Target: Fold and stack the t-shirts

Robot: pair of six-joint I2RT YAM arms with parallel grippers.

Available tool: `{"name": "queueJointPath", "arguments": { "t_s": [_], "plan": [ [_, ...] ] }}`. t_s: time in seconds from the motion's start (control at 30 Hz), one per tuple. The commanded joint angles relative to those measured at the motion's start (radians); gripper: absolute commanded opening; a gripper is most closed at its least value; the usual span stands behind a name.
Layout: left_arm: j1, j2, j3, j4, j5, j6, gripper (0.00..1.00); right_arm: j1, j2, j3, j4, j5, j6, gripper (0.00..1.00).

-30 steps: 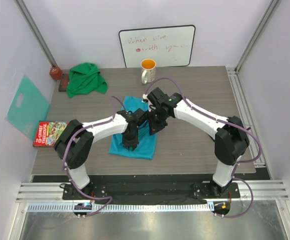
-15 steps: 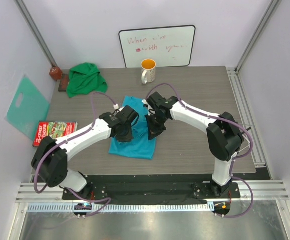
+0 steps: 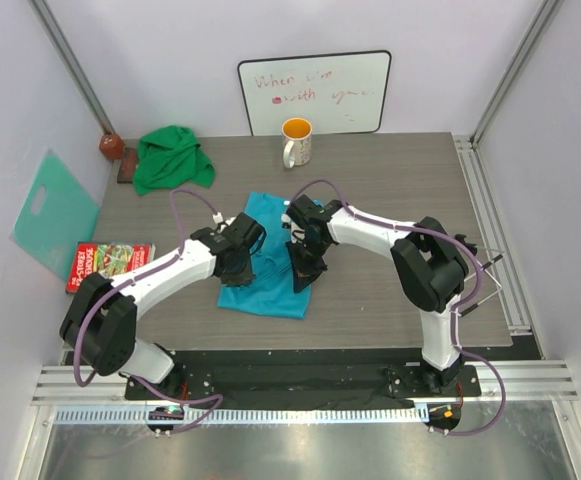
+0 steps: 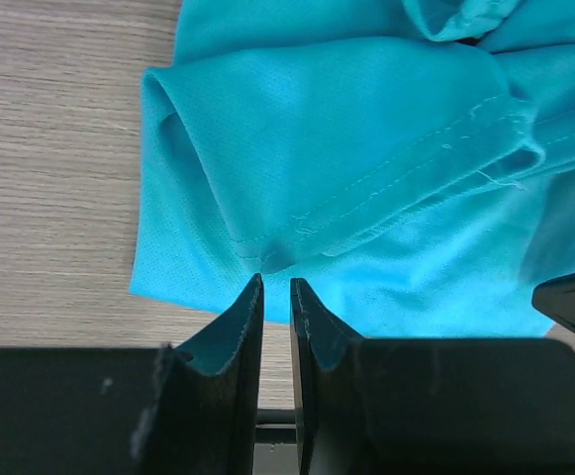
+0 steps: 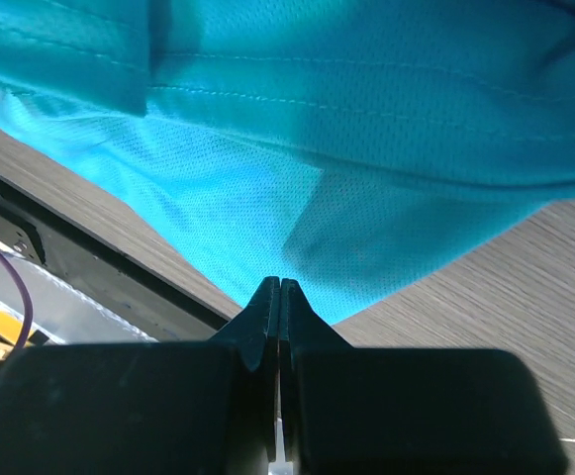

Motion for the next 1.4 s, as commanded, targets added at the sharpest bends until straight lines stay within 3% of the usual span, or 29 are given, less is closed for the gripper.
{"name": "queueJointPath", "arguments": {
  "t_s": [0.0,0.3,0.87,1.0,1.03,1.1,1.37],
  "plan": [
    [0.018,0.015,-0.003,0.048,-0.040,0.009,0.17,0.008,0.004,0.043,-0.017,-0.020,0.005,0.01],
    [0.021,0.029,-0.026,0.076,-0.057,0.029,0.25,0.016,0.050,0.071,-0.048,-0.021,-0.004,0.01],
    [0.019,0.051,-0.040,0.079,-0.068,0.040,0.25,0.016,0.078,0.084,-0.065,-0.032,-0.010,0.01],
    [0.019,0.068,-0.058,0.097,-0.069,0.037,0.18,0.017,0.086,0.087,-0.066,-0.040,-0.012,0.01],
    [0.021,0.081,-0.061,0.100,-0.071,0.035,0.08,0.017,0.087,0.087,-0.066,-0.040,-0.012,0.01],
    [0.019,0.101,-0.061,0.105,-0.075,0.032,0.00,0.016,0.092,0.089,-0.068,-0.040,-0.012,0.01],
    [0.021,0.109,-0.046,0.129,-0.104,0.020,0.00,0.017,0.106,0.091,-0.069,-0.055,-0.018,0.01]
  ]
}}
